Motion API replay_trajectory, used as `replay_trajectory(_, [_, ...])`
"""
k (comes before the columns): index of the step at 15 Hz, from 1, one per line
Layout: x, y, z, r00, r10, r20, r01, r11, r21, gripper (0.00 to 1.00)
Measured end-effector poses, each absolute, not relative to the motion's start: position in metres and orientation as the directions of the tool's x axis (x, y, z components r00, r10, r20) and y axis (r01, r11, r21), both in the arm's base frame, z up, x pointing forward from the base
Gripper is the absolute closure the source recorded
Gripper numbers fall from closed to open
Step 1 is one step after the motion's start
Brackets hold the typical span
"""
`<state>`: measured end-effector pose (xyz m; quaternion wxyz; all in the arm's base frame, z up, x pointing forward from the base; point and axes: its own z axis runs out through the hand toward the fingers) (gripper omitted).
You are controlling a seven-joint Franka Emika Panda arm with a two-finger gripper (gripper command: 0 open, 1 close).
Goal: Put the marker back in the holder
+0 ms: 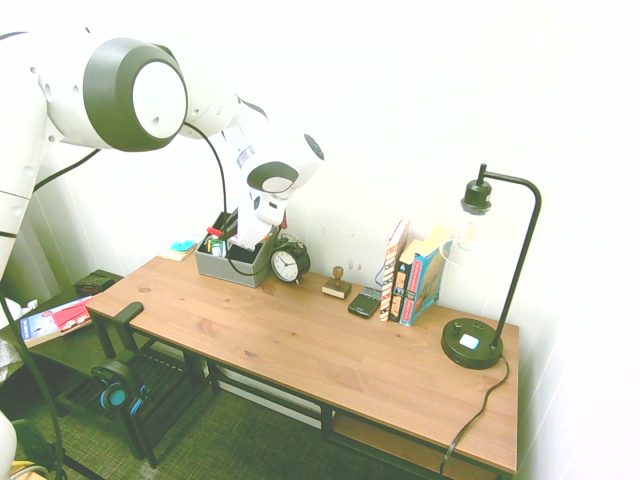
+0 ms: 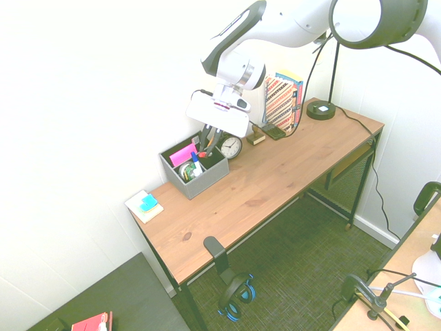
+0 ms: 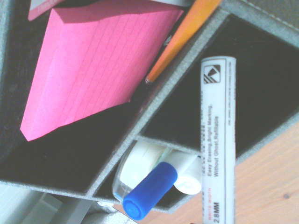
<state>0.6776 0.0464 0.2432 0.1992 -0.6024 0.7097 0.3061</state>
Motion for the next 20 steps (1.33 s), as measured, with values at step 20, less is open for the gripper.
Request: replay_trajectory(20, [0.532, 0.024, 0.426, 0.359, -0.912, -0.201, -0.915, -0.386, 0.117, 0.00])
